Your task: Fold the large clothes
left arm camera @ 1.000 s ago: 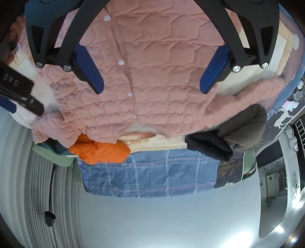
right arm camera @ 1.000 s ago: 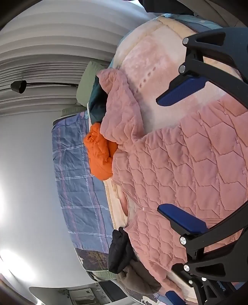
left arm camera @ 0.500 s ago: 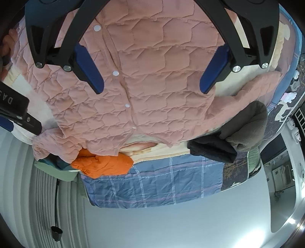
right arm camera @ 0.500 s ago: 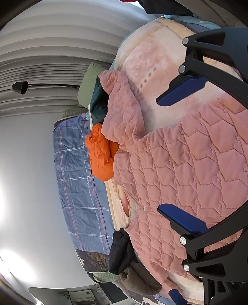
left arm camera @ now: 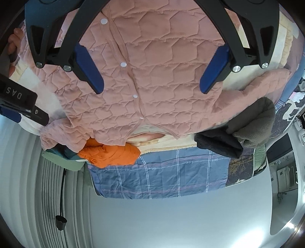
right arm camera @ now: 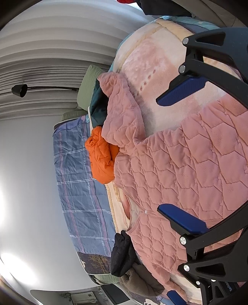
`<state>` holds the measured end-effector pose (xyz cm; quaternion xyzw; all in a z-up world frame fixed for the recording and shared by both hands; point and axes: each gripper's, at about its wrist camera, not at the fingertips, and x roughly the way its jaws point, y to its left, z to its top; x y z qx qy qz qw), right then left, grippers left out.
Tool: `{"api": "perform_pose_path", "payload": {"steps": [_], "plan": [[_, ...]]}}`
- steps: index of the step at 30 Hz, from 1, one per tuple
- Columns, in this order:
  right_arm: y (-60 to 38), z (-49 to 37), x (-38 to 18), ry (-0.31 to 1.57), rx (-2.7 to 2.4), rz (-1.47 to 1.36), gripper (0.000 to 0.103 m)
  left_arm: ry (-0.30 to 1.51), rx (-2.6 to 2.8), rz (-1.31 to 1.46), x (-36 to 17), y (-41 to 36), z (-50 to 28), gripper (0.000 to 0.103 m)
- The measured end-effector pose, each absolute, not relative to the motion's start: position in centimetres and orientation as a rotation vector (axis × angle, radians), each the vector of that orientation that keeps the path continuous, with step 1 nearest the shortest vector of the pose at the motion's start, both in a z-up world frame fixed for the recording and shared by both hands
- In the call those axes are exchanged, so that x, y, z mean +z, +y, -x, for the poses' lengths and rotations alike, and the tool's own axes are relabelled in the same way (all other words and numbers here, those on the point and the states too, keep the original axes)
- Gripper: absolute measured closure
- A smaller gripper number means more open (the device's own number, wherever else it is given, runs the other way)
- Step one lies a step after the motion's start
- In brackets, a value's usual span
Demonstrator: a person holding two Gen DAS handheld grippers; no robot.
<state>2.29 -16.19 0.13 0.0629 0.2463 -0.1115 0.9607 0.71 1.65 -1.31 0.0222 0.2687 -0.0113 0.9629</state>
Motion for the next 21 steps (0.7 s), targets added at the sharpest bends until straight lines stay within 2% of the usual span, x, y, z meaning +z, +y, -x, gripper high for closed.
{"api": "perform_pose_path", "payload": {"steps": [21], "plan": [[-15.51, -2.35, -0.03, 0.503, -0.215, -0.106, 0.001, 0.589, -0.039, -0.087, -1.91, 1.36, -1.04, 0.002]]}}
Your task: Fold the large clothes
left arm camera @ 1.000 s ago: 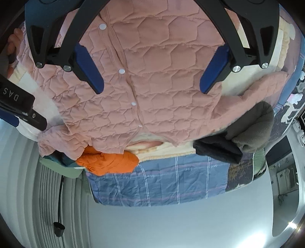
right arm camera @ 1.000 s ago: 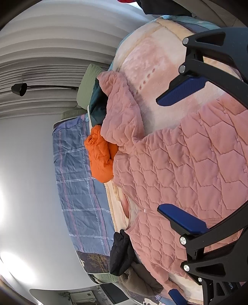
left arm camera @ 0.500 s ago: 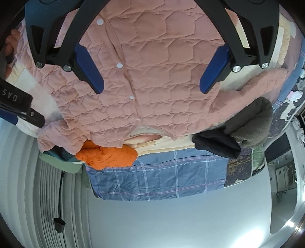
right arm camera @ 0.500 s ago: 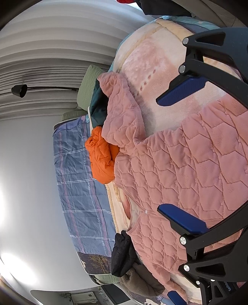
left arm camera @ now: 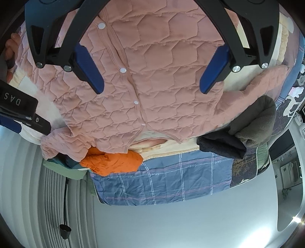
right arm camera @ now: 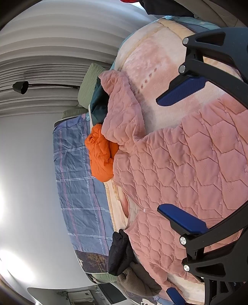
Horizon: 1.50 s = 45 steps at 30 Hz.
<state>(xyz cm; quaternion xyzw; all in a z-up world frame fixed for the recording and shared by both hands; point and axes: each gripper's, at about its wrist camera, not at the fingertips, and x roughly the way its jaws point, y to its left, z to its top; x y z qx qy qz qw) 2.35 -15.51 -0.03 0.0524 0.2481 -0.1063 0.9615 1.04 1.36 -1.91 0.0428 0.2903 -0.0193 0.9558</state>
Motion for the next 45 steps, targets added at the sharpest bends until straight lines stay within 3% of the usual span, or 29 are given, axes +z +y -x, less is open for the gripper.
{"api": "perform_pose_path", "payload": {"steps": [45], "plan": [[-15.11, -2.55, -0.52, 0.523, -0.191, -0.075, 0.001, 0.638, -0.034, -0.047, -2.87, 1.17, -1.35, 0.002]]}}
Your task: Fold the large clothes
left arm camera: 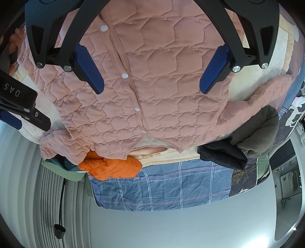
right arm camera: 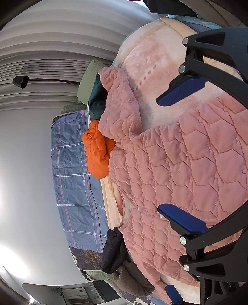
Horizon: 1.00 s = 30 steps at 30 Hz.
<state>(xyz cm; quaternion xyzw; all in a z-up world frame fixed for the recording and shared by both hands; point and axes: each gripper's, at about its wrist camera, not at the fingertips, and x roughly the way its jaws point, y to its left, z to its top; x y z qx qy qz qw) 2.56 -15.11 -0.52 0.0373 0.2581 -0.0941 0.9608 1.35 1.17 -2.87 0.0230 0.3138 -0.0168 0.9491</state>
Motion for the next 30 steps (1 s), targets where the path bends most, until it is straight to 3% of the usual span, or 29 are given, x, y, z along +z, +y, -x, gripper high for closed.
{"api": "perform_pose_path", "payload": {"steps": [20, 23, 28, 30], "plan": [[-14.4, -4.0, -0.2, 0.522, -0.191, -0.055, 0.001, 0.68, -0.046, 0.112, -3.5, 5.6, -2.9, 0.002], [-14.2, -4.4, -0.2, 0.521, -0.191, -0.047, 0.001, 0.686, -0.065, 0.171, -3.9, 7.7, -3.4, 0.008], [-15.0, -4.9, -0.5, 0.514, -0.203, -0.038, 0.001, 0.731, -0.112, 0.438, -5.8, 15.0, -4.4, 0.035], [-15.7, -5.2, -0.9, 0.512, -0.223, -0.028, 0.011, 0.742, -0.052, 0.492, -6.8, 18.0, -4.4, 0.04]]}}
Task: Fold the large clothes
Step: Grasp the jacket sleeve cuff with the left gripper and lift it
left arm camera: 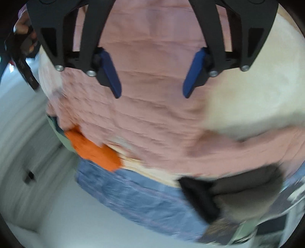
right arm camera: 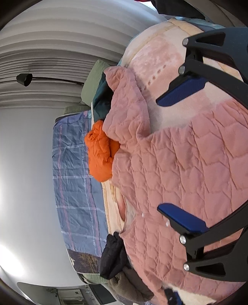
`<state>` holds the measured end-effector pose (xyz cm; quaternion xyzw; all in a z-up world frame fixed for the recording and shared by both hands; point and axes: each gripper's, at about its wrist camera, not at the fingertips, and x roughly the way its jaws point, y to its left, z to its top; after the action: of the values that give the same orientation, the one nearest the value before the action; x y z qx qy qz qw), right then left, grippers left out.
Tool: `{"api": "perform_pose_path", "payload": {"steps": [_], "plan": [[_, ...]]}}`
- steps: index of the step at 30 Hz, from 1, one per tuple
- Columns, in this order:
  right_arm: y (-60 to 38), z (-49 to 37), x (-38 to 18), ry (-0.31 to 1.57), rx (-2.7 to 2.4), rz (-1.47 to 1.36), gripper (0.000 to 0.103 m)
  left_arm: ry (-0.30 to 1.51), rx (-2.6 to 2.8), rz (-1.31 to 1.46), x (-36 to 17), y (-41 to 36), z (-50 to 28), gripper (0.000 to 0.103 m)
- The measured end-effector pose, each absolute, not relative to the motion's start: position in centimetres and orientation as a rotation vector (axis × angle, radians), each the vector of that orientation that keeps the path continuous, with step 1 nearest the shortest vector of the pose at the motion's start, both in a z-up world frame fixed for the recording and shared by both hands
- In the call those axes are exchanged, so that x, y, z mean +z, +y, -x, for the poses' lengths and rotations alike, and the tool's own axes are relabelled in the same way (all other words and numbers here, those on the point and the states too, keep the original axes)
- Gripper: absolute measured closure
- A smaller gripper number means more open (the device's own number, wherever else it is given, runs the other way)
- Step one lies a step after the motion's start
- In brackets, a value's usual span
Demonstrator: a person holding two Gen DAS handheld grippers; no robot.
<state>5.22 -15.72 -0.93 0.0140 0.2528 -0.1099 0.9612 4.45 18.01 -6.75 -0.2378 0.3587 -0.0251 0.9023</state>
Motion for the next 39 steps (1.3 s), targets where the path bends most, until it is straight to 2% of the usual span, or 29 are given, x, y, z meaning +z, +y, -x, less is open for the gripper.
{"api": "perform_pose_path", "payload": {"steps": [3, 13, 18, 20, 21, 22, 23, 24, 25, 30, 34, 36, 39], "plan": [[-17.1, -5.6, -1.5, 0.506, -0.278, -0.041, 0.025, 0.736, 0.022, 0.61, -8.2, 23.4, -4.1, 0.04], [-20.1, -7.1, -2.5, 0.565, -0.34, -0.1, 0.026, 0.712, 0.377, 0.978, -14.3, 40.9, -2.3, 0.026], [-19.8, -7.6, -2.2, 0.558, -0.345, -0.09, 0.026, 0.675, 0.454, 1.127, -16.4, 46.3, -2.5, 0.027], [-19.7, -7.8, -2.2, 0.556, -0.34, -0.09, 0.026, 0.641, 0.485, 1.138, -15.7, 47.3, -3.1, 0.033], [-19.7, -7.9, -2.3, 0.557, -0.336, -0.094, 0.026, 0.635, 0.504, 1.122, -15.4, 47.4, -3.4, 0.047], [-19.7, -8.0, -2.3, 0.559, -0.333, -0.097, 0.026, 0.628, 0.529, 1.096, -15.0, 47.7, -3.8, 0.067], [-19.8, -8.0, -2.4, 0.561, -0.328, -0.1, 0.026, 0.619, 0.536, 1.085, -14.5, 47.8, -4.2, 0.076], [-19.8, -8.1, -2.5, 0.562, -0.326, -0.101, 0.026, 0.607, 0.534, 1.081, -14.0, 47.7, -4.5, 0.087], [-19.9, -8.2, -2.6, 0.562, -0.327, -0.099, 0.026, 0.582, 0.52, 1.066, -12.9, 47.2, -4.8, 0.089], [-21.3, -8.2, -2.7, 0.559, -0.344, -0.125, 0.026, 0.504, 0.367, 0.855, -5.0, 41.6, -7.3, 0.09], [-22.1, -7.7, -2.8, 0.542, -0.349, -0.151, 0.026, 0.468, 0.136, 0.626, 2.0, 31.9, -11.7, 0.09], [-22.6, -7.4, -3.0, 0.546, -0.351, -0.161, 0.026, 0.477, -0.007, 0.536, 3.9, 26.2, -13.8, 0.09], [-23.5, -7.0, -3.2, 0.555, -0.354, -0.167, 0.026, 0.524, -0.17, 0.453, 3.9, 19.2, -16.1, 0.087]]}}
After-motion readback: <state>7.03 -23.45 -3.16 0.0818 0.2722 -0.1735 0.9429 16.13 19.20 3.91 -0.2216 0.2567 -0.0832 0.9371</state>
